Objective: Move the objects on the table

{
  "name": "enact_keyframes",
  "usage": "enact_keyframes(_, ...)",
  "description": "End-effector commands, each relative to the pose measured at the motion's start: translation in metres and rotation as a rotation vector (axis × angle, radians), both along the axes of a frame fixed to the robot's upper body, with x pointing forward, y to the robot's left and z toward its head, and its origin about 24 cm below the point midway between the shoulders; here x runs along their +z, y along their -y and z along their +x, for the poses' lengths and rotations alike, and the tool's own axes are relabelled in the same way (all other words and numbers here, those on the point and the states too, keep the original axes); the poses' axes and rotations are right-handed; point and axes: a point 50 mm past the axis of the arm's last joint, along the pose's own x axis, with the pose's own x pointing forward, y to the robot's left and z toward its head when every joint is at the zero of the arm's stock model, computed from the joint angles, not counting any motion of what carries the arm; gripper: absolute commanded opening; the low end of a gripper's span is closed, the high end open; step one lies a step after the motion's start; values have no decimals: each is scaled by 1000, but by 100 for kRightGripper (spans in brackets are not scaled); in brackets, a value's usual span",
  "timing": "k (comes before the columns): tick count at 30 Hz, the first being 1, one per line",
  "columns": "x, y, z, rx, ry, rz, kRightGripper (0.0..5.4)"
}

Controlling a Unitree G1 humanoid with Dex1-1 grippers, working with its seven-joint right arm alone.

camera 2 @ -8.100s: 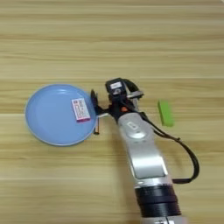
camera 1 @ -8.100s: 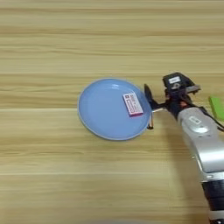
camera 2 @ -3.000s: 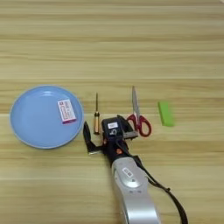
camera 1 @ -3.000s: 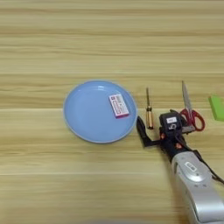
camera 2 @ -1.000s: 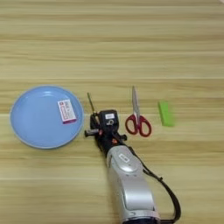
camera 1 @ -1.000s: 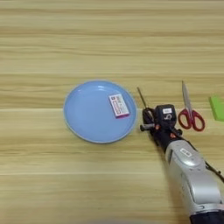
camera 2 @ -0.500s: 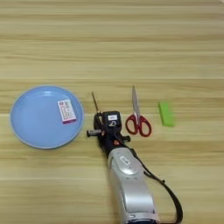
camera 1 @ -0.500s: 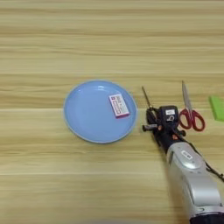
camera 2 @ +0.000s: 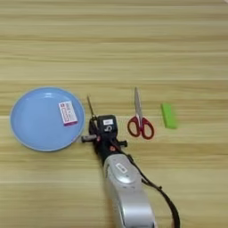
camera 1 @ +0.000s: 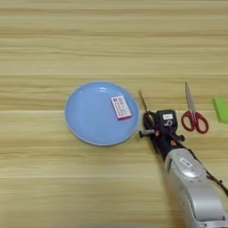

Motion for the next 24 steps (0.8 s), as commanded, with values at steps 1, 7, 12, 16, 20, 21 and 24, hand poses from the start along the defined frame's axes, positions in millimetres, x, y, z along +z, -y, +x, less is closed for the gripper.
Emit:
enact_keyframes(1, 35, -10, 13, 12, 170, -32, 89)
enact_keyframes(7, 52, -28, 13, 46, 242, -53, 89)
enact_keyframes(12, 58, -59, 8, 143, 256, -17, 89)
enact_keyframes(16, 54, -84, 2, 228, 218, 37, 89)
enact_keyframes(20, 49, -101, -2, 288, 176, 77, 89)
enact_keyframes(21, 47, -104, -3, 301, 163, 92, 89)
enact_keyframes(24, 44, -111, -2, 323, 135, 118, 89)
